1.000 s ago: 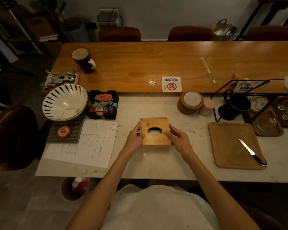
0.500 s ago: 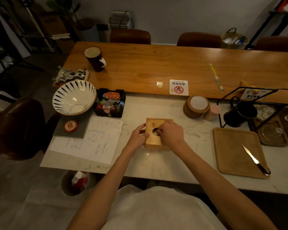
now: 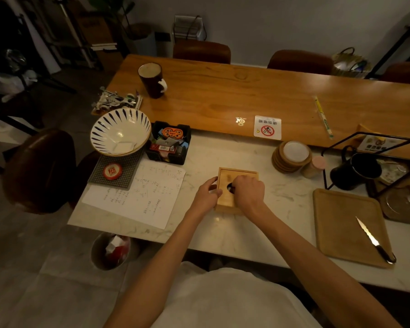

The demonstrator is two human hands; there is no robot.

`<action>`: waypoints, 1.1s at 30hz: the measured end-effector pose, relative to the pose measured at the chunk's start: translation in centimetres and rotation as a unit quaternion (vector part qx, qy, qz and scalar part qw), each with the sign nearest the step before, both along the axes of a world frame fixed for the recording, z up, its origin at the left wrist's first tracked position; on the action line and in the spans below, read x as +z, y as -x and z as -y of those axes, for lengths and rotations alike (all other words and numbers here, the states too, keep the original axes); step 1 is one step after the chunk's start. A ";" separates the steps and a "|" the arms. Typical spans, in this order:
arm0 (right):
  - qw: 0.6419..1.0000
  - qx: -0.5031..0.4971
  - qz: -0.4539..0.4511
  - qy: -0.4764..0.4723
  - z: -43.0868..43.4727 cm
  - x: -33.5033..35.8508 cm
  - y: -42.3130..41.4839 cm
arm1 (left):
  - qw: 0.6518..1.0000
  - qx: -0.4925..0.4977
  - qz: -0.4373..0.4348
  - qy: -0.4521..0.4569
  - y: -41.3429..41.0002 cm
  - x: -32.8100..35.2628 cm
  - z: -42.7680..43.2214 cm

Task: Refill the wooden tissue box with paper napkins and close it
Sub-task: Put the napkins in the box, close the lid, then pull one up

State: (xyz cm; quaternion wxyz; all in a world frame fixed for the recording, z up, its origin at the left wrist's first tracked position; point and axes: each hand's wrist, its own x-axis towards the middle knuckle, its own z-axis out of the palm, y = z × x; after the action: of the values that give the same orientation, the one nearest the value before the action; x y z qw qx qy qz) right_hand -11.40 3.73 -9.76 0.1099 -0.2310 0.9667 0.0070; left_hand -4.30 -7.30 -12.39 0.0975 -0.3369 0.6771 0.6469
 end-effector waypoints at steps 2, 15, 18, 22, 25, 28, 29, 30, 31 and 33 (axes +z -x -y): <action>1.000 -0.005 0.000 0.005 0.0 -0.1 0.0 | 1.000 0.000 0.001 0.001 0.0 0.0 -0.1; 0.986 -0.083 0.041 0.141 -4.6 0.2 0.1 | 0.999 -0.019 -0.018 0.026 -0.2 0.5 -0.4; 0.975 -0.069 -0.015 0.212 -5.5 -0.8 -1.7 | 0.994 -0.047 -0.055 0.083 0.1 0.9 -0.5; 0.961 -0.050 -0.089 0.258 -6.1 -1.8 -3.4 | 0.965 -0.136 -0.071 0.215 0.8 1.3 -0.6; 0.957 -0.056 -0.102 0.265 -6.1 -2.3 -3.7 | 0.956 -0.164 -0.075 0.233 1.2 1.6 -0.6; 0.956 -0.054 -0.103 0.269 -6.1 -2.7 -3.6 | 0.952 -0.182 -0.081 0.234 1.9 1.9 -0.4; 0.955 -0.055 -0.104 0.271 -6.1 -2.8 -3.7 | 0.950 -0.186 -0.079 0.237 2.2 2.0 -0.3; 0.955 -0.055 -0.104 0.273 -6.1 -2.8 -3.7 | 0.951 -0.185 -0.076 0.237 2.4 2.0 -0.3; 0.954 -0.056 -0.101 0.276 -6.2 -2.8 -3.8 | 0.953 -0.179 -0.072 0.234 2.7 2.0 -0.3; 0.952 -0.070 -0.067 0.291 -6.3 -2.9 -3.6 | 0.959 -0.164 -0.069 0.220 3.1 2.1 -0.3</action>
State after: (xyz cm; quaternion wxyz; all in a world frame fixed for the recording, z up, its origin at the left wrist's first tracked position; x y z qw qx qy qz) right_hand -7.80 10.04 -12.62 -0.0271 -0.1832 0.9457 -0.2670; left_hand -7.40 -7.03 -10.26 0.0785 -0.1889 0.8537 0.4790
